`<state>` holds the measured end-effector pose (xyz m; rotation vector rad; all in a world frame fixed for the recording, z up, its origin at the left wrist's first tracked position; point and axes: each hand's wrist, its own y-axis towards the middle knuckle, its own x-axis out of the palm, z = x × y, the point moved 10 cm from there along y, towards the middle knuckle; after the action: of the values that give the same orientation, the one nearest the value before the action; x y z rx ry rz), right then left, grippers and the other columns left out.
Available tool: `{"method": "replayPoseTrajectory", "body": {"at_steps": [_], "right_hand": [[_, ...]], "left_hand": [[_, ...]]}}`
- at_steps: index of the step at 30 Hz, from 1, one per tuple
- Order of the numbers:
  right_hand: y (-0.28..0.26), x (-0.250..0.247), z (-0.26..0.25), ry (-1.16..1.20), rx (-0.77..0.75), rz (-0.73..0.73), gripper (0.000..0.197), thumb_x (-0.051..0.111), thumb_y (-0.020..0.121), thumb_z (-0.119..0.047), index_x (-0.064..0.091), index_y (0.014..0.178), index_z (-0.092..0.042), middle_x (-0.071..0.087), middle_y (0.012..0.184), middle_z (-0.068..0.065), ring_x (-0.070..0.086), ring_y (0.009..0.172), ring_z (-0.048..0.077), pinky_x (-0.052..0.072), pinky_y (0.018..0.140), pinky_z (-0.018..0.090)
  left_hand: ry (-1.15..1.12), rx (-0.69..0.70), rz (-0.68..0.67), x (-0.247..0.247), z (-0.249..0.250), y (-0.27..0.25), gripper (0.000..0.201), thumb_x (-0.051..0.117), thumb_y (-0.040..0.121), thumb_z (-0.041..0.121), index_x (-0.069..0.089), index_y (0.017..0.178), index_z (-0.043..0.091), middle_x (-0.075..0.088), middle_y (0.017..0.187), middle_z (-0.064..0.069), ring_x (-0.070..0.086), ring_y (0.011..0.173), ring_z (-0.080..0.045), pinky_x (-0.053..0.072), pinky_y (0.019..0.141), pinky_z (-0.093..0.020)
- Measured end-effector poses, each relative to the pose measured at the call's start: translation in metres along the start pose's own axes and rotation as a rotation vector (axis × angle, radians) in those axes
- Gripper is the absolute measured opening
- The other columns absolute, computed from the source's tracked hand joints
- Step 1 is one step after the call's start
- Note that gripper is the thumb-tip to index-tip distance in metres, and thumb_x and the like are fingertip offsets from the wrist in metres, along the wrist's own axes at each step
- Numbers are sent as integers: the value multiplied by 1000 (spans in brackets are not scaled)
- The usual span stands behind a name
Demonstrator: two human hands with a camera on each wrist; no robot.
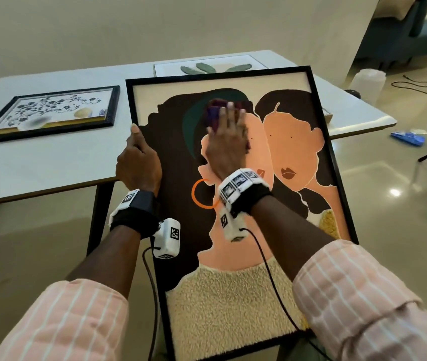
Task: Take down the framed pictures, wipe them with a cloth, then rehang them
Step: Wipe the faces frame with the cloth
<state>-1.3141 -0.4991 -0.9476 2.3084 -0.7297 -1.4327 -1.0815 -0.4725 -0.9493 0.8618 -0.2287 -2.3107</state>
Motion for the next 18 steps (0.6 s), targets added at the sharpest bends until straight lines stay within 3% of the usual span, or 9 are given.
{"method": "replayPoseTrajectory", "body": {"at_steps": [2, 5, 9, 11, 14, 18], "right_hand": [[-18, 19, -47, 12, -224, -72, 61, 42, 100, -33, 22, 154, -13, 16, 162, 9, 7, 149, 35, 15, 119, 54], [-39, 39, -92, 58, -426, -181, 64, 44, 98, -34, 22, 155, -17, 17, 163, 4, 6, 150, 31, 9, 121, 49], [-54, 44, -107, 30, -699, -255, 65, 50, 92, -27, 29, 153, -20, 23, 161, 0, 11, 150, 26, 11, 120, 43], [-46, 32, -87, 77, -656, -163, 56, 50, 95, -27, 38, 149, -20, 32, 158, 1, 19, 149, 26, 18, 119, 45], [-48, 26, -62, 161, -356, -74, 53, 50, 96, -24, 40, 148, -15, 33, 157, 4, 17, 149, 29, 18, 119, 50], [-70, 28, -69, 95, -597, -147, 55, 48, 95, -22, 39, 149, -15, 31, 158, 5, 17, 149, 29, 18, 119, 50]], "left_hand": [[-42, -25, -8, 3, -3, 0, 59, 15, 106, 43, 59, 131, 14, 66, 118, -18, 56, 115, -36, 38, 98, -37], [-46, -15, -14, 6, -7, 2, 60, 13, 106, 44, 57, 133, 15, 65, 120, -19, 57, 115, -37, 39, 98, -38], [-73, 72, -30, 6, -5, 0, 57, 16, 106, 43, 59, 125, 13, 67, 117, -17, 61, 109, -35, 44, 91, -36], [-35, 142, -14, 6, 0, -5, 59, 16, 104, 47, 59, 121, 11, 68, 112, -15, 63, 102, -34, 46, 84, -36], [102, 160, 11, 10, 1, -13, 63, 18, 101, 52, 54, 128, 8, 67, 112, -17, 61, 101, -35, 45, 83, -40], [185, 165, 29, 9, -3, -29, 60, 25, 102, 51, 47, 137, 8, 63, 122, -15, 54, 112, -32, 36, 93, -42]]}}
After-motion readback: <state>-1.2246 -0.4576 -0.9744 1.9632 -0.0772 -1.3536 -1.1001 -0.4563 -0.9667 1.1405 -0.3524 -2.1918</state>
